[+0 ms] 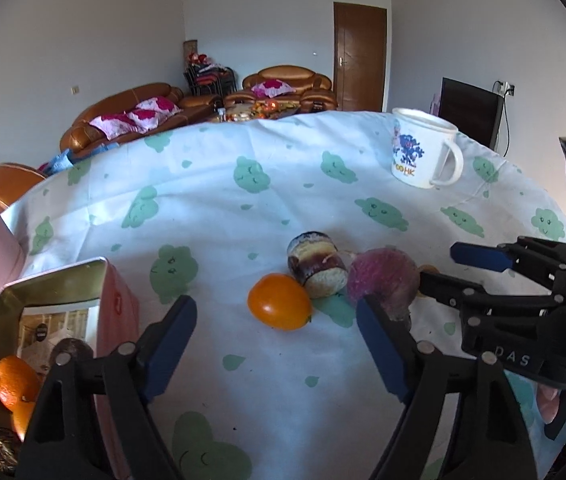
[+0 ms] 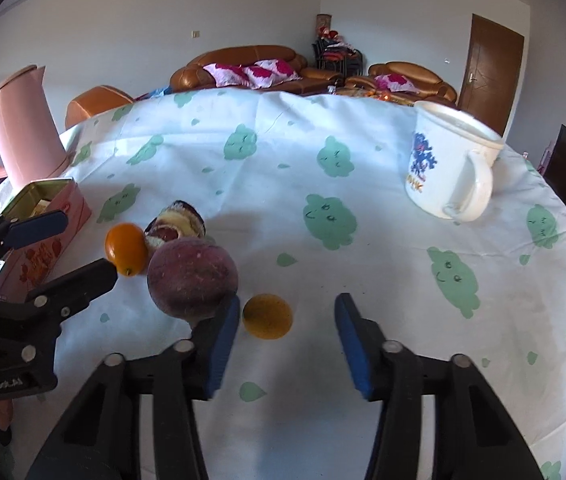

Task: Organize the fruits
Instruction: 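Grasp an orange with the left tool while the right tool grasps a small yellow fruit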

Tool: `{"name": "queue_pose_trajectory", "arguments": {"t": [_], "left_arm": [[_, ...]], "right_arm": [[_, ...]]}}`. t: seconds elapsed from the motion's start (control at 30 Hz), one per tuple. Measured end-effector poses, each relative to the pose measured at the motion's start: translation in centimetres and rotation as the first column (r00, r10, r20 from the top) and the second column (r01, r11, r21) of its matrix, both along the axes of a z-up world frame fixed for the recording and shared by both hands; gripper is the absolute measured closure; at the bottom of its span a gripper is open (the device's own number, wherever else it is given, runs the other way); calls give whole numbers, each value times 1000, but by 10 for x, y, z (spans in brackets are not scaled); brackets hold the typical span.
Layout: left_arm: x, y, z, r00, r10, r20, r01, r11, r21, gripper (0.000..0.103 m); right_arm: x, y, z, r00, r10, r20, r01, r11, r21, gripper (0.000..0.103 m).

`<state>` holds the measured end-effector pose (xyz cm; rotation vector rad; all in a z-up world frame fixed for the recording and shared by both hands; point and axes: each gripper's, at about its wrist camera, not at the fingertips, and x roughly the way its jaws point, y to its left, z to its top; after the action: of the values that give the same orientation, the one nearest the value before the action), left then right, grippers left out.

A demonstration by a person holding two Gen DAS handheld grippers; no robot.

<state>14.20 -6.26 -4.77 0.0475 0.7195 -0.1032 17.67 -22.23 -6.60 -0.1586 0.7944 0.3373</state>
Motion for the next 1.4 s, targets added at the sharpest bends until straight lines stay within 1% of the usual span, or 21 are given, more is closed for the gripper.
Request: {"name": "queue_pose_trajectory", "arguments": {"t": [0.1,0.13,0.23,0.37,0.4,0.43,0.5,0.67,0.87,1.03,1.4], "left_arm": [[8,1,-4,1000,3,-17,-3,1000,-5,22],[11,1,-5,1000,1,-25,-1,1000,-9,26],[20,2,-10,998,-9,-62,7,999,-39,33],[28,-1,-14,996,-20,-88,16,999,-43,33],[30,-2,-15,995,-26,-100,22,999,-40,40],[31,-3,-17,993,-31,-111,27,999,-42,54],[34,-1,-20,991,-30,-133,23,998,-53,61],[31,-1,-18,991,-42,-126,34,997,-65,61],[23,3,-14,995,-41,-94,34,996,-80,61],[15,8,-9,997,-38,-62,32,995,-94,61],[1,3,1,999,-43,29,45,997,-57,61]], "right_arm": [[4,0,-3,1000,11,-28,-11,1000,10,60],[5,0,-5,999,15,-37,-14,1000,10,64],[7,2,-8,998,24,-62,-24,1000,3,71],[5,2,-7,998,33,-55,-33,999,6,75],[4,2,-6,998,33,-50,-33,999,7,75],[4,2,-5,998,33,-49,-33,999,6,75],[4,2,-5,998,34,-46,-34,999,3,75],[0,2,-1,999,30,-18,-30,1000,1,75],[-4,-4,4,1000,14,14,-14,1000,23,75],[-11,-7,12,998,2,68,-5,999,35,75],[-23,-7,22,987,-1,161,-6,999,43,75]]}}
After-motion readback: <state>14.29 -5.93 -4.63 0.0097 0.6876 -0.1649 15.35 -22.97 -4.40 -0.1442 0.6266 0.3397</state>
